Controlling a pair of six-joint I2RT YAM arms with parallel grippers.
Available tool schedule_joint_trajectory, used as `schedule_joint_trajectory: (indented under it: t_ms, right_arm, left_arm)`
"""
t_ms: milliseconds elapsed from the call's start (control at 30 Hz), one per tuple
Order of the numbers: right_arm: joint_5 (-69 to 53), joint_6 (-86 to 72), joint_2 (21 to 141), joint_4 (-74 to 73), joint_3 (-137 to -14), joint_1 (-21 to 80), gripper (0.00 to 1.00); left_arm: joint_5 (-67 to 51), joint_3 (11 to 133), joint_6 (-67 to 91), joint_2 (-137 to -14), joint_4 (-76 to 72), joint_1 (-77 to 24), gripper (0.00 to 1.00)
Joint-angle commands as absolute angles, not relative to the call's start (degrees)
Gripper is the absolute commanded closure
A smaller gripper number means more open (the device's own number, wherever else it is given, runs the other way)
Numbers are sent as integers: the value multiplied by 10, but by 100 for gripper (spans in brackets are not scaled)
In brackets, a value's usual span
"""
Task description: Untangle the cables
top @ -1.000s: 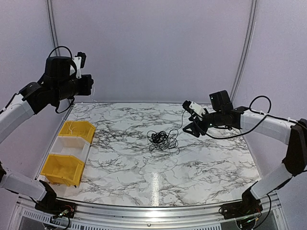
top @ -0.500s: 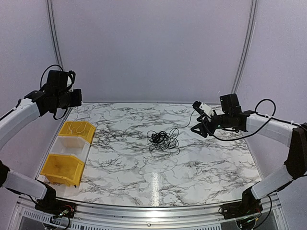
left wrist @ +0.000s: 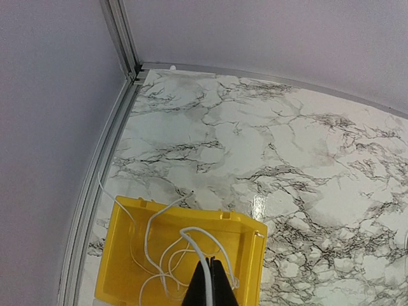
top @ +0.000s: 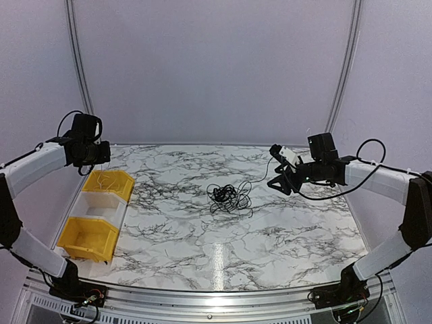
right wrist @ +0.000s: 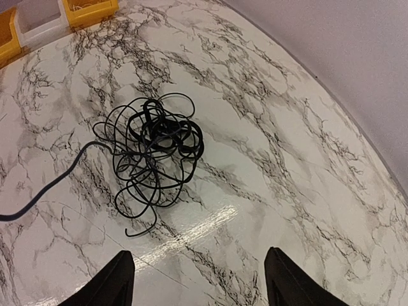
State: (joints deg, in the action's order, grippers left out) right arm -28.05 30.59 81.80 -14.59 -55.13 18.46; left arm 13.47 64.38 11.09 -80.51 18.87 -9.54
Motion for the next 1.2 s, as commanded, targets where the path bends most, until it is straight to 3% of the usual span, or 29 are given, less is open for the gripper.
schedule_joint_trajectory:
  t_ms: [0, 533, 833, 1167]
  right_arm:
    - [-293, 317, 825, -149, -559, 185, 30]
    - [-292, 327, 845, -164, -566, 185, 31]
    - [-291, 333, 849, -167, -567, 185, 31]
    - [-305, 331, 867, -176, -573, 188, 32]
  left_arm:
    - [134, 645, 105, -840, 151, -84, 100]
    - [121, 685, 98, -955, 117, -81, 100]
    - [181, 602, 99, -865, 184, -78, 100]
    - [162, 618, 107, -938, 188, -53, 100]
